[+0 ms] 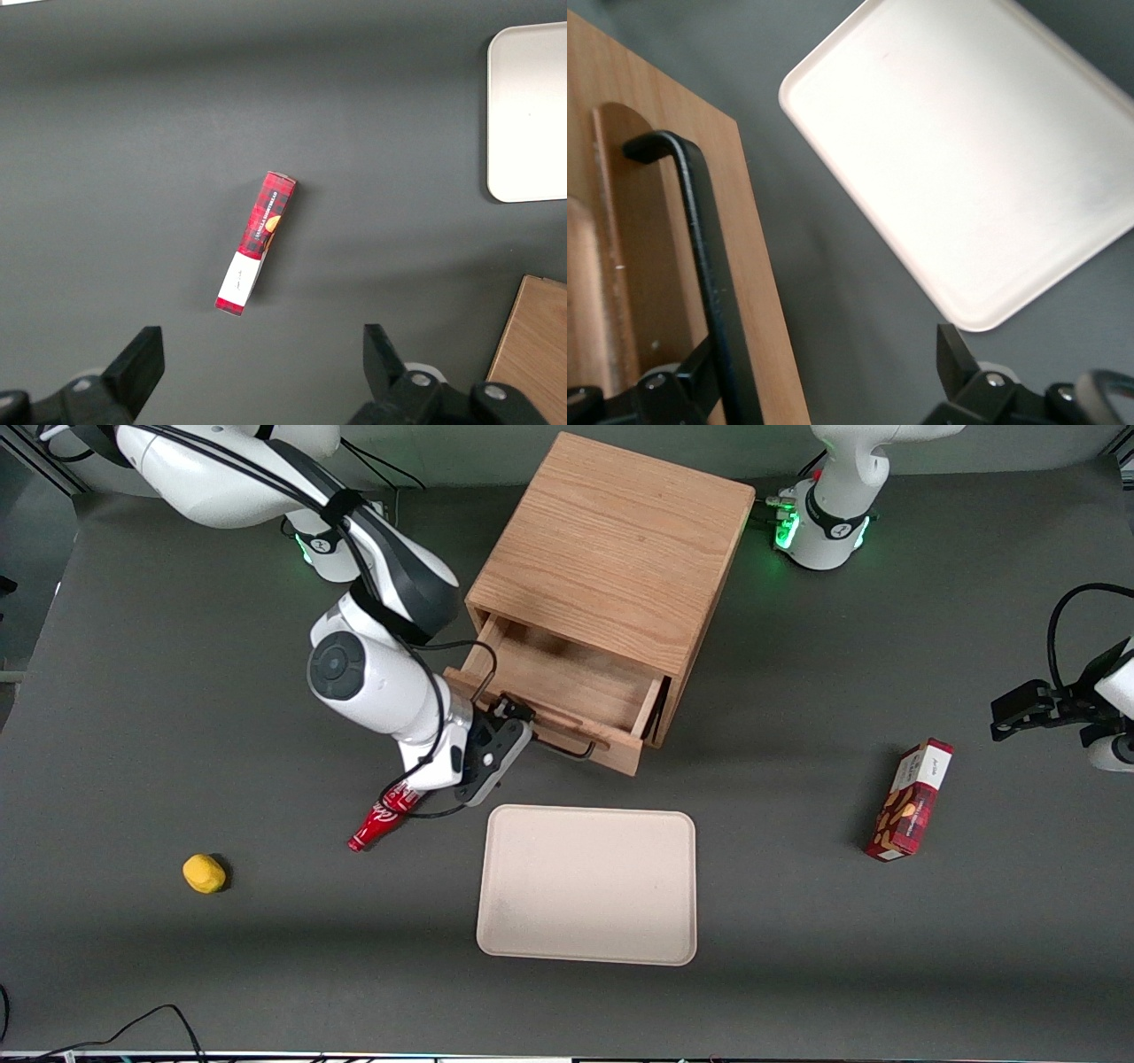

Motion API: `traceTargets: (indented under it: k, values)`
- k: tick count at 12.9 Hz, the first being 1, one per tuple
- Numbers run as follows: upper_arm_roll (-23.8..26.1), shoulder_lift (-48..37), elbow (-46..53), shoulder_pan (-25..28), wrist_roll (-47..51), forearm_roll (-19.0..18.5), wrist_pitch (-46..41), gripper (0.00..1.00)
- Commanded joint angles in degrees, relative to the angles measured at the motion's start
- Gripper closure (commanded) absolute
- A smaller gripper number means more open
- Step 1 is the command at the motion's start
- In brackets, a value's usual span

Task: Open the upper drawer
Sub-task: 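Pull the handle with the right gripper, sliding the upper drawer out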

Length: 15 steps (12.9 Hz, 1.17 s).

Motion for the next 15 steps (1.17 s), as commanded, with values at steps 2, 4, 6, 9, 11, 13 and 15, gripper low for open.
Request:
traceTargets:
  k: [2, 4, 6, 9, 11, 13, 15]
  values:
    - [-2.74, 1.60, 4.62, -0.12, -2.17, -1.15, -0.02, 0.00]
    - [-4.23, 1.60, 5.50, -0.39, -2.25, -1.06, -0.02, 0.00]
    - [-4.76, 2.39, 7.08, -0.47, -2.25, -1.15, -0.02, 0.00]
    - [-6.34, 3.27, 8.49, -0.47, -2.34, -1.15, -0.02, 0.00]
    - [-7.13, 3.89, 9.55, -0.39, -2.43, -1.15, -0.02, 0.00]
    - [-7.13, 4.06, 9.55, -0.47, -1.82, -0.80, -0.02, 0.00]
    - [-6.61, 3.02, 9.90, -0.82, -0.42, 0.51, -0.63, 0.00]
